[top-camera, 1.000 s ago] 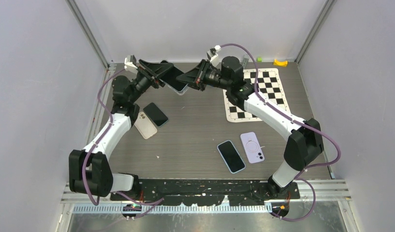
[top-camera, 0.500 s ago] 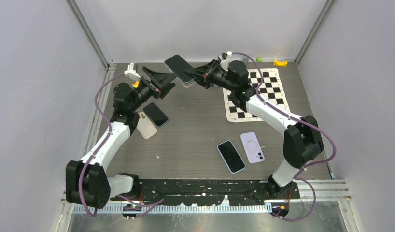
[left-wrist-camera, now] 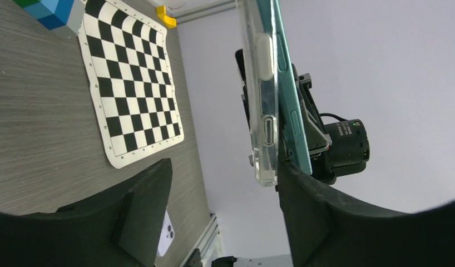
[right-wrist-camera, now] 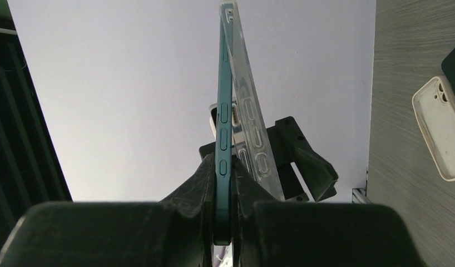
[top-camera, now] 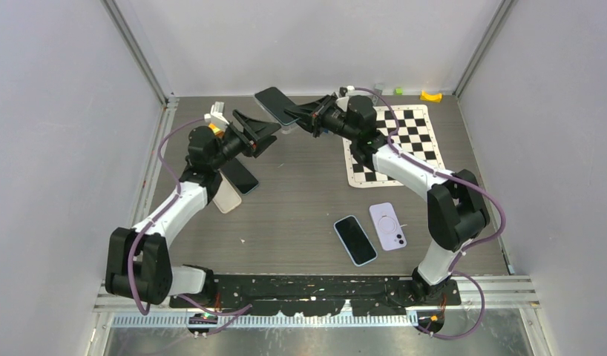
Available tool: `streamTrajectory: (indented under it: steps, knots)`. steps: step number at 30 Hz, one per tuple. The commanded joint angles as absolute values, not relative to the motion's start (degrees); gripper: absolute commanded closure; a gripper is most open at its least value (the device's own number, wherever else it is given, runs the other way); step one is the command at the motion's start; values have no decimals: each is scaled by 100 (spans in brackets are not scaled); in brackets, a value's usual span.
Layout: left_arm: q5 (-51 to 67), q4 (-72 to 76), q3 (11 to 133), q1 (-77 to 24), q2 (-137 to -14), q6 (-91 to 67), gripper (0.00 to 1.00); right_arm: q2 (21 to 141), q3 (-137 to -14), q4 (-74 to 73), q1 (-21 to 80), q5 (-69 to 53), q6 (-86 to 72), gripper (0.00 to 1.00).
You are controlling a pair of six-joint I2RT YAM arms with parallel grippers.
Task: Take the phone out of the phone case
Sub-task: Remove the phone case from the phone.
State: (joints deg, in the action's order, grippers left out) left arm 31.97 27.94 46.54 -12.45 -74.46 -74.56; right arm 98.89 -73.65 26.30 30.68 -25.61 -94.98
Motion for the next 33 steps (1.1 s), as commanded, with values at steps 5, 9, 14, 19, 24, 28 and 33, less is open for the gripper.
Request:
streamTrajectory:
  steps: [5,9,14,19,24,28,33]
  knots:
    - [3157,3085,4993,-1274,-7635,-7378,49,9835,-7759,3415,3100,-2732,-9784,99]
    - [3108,3058,5144,-1275,-7798,-7424,41,9863,-7841,3301,3102,-2792,-9671,99]
    - [2895,2772,5302,-1276,-7905,-7369,43,9901,-7871,3013,3111,-2853,-9438,99]
    - [2739,2382,5404,-1255,-8028,-7031,95,9888,-8072,2089,3105,-2943,-8722,99]
    - [2540,1803,5490,-1160,-8264,-6604,100,9849,-8301,943,3093,-3045,-7483,99]
    - [2535,1397,5600,-1047,-8749,-6316,100,9652,-8040,809,3079,-2897,-6957,99]
    - [2540,1005,5824,-1025,-9582,-6375,100,9829,-8010,599,2915,-2611,-6530,99]
